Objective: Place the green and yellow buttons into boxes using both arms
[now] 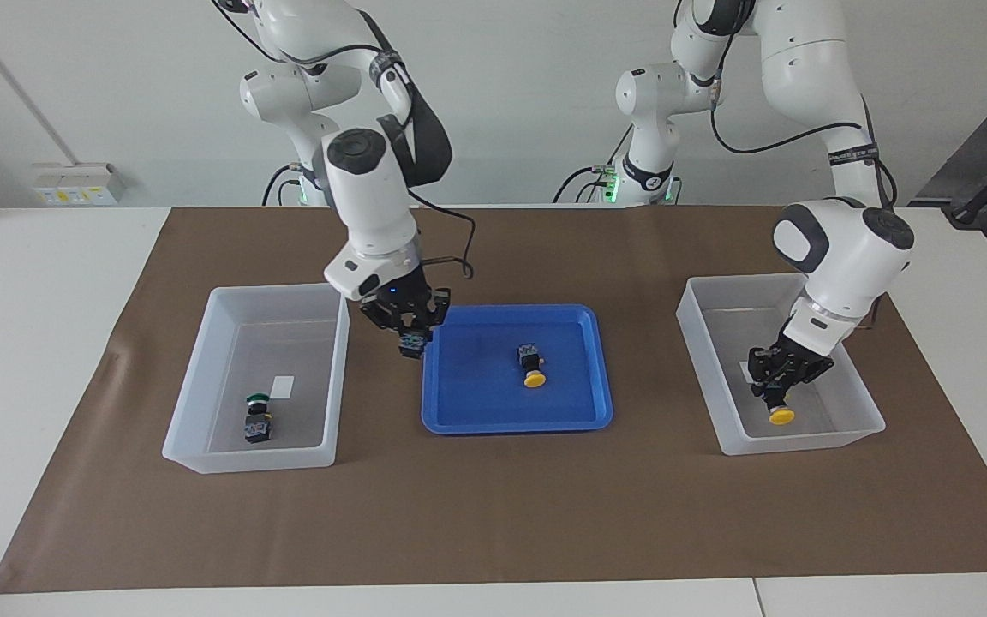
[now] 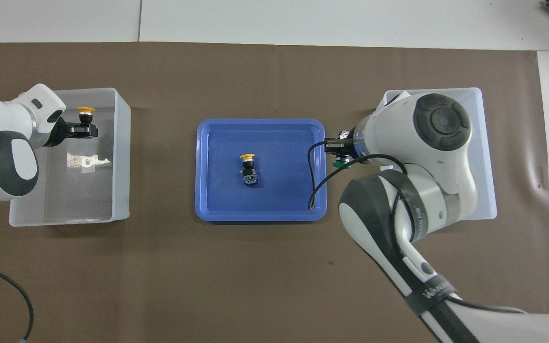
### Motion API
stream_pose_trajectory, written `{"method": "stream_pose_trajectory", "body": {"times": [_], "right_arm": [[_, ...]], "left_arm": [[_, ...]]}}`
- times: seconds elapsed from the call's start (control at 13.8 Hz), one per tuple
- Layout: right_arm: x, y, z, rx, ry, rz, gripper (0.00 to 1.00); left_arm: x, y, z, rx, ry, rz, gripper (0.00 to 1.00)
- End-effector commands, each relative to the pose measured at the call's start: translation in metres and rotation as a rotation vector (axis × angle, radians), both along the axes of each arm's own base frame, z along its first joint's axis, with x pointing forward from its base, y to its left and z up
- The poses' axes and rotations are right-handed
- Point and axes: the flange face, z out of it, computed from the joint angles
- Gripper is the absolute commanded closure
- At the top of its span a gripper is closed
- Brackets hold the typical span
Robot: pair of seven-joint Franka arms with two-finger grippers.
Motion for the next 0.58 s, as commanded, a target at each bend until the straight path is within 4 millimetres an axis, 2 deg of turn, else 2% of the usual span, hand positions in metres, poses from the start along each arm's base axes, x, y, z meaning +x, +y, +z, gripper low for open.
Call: {"method": "stream_pose_trajectory", "body": {"times": [0.0, 0.22, 0.29, 0.36, 0.43, 0.51], "right_arm": [[0.007, -0.074, -0.001, -0.033, 0.02, 0.071, 1.0], [-0.004, -0.144, -0.031, -0.051, 0.062, 0.135, 1.0], [-0.009, -0.159, -0.044, -0.055, 0.08, 0.148, 1.0], [-0.013, -0.17, -0.056, -0.056, 0.095, 0.158, 1.0], [-0.02, -0.18, -0.071, -0.055, 0.114, 0.161, 1.0], [-0.024, -0.186, -0.085, -0.057, 0.106, 0.16, 1.0]], "left_arm": [[0.01, -0.003, -0.01, -0.017, -0.016, 0.057, 1.0], [0.011, -0.01, -0.015, -0.014, -0.042, 0.074, 1.0], [0.011, -0.009, -0.015, -0.015, -0.043, 0.081, 0.65], [0.011, -0.011, -0.014, -0.014, -0.047, 0.076, 0.21], [0.012, -0.008, -0.011, -0.012, -0.055, 0.077, 0.02], [0.013, -0.009, -0.005, -0.008, -0.065, 0.068, 0.0]]}}
